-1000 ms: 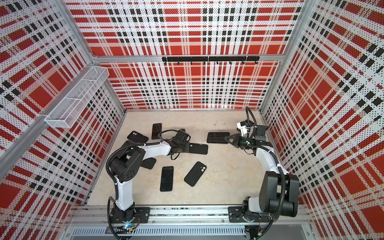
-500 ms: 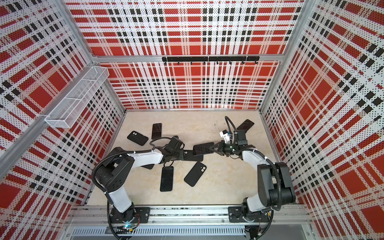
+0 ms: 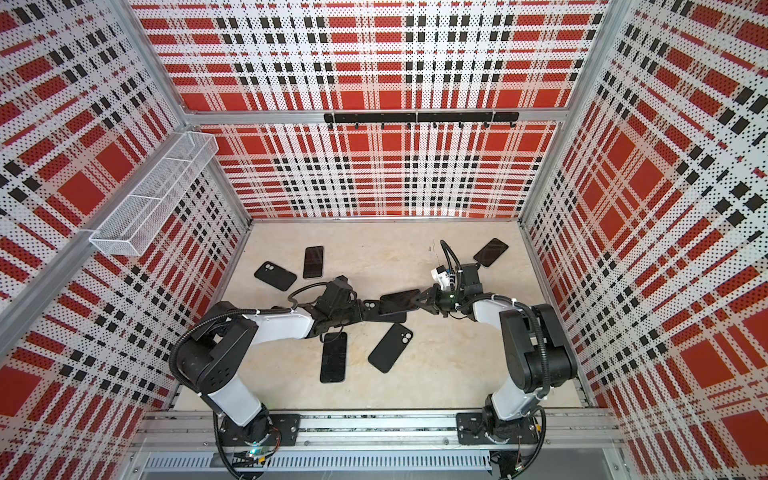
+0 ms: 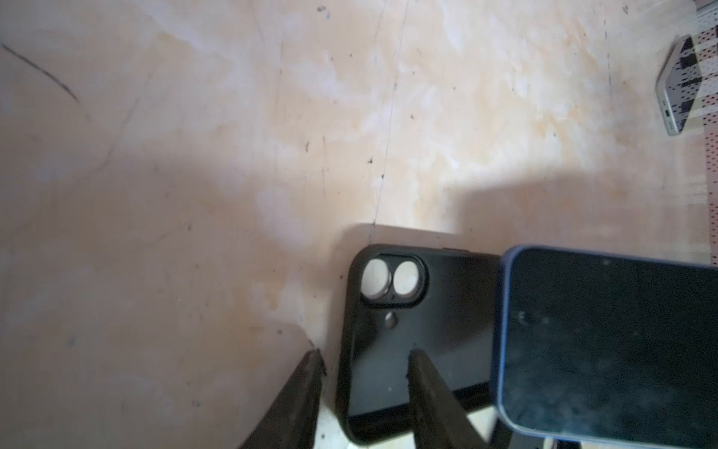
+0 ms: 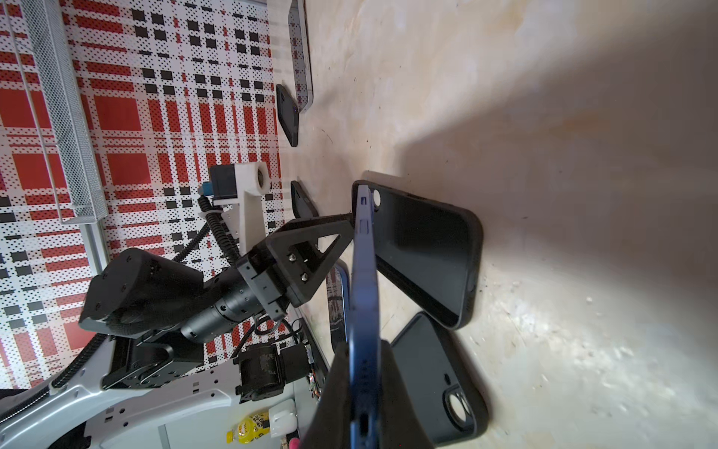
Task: Put the phone into the phone case
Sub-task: 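Bring the held phone over the case with the right gripper toward the left gripper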
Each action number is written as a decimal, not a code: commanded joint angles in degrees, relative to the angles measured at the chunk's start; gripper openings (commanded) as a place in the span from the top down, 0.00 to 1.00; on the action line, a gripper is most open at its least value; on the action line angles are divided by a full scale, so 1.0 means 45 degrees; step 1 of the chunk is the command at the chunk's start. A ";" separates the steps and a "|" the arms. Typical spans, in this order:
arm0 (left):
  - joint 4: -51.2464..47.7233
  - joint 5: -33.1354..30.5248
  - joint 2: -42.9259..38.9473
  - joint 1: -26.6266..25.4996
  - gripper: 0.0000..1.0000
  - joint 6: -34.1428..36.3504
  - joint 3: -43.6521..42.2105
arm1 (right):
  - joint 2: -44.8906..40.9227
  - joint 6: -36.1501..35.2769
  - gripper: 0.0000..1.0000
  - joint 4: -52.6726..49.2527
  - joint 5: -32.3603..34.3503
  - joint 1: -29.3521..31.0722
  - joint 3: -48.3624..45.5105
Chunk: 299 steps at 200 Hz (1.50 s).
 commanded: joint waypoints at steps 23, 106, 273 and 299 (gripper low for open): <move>0.2121 0.1657 -0.0342 0.0518 0.58 -0.0838 -0.0745 | 0.0569 0.0458 0.95 0.1452 -0.0188 0.0246 0.0053; 0.2653 0.2108 -0.0115 0.0352 0.61 -0.1293 -0.0936 | 0.1645 0.1001 0.95 0.2380 -0.0006 0.0479 -0.0055; 0.2598 0.2212 0.0253 0.0177 0.45 -0.0637 -0.0639 | 0.3062 -0.0313 0.94 0.0546 -0.0425 0.1007 0.1176; 0.2551 0.2355 0.0484 0.0146 0.38 -0.0496 -0.0453 | 0.3455 -0.0703 0.93 0.0120 -0.0495 0.1091 0.1533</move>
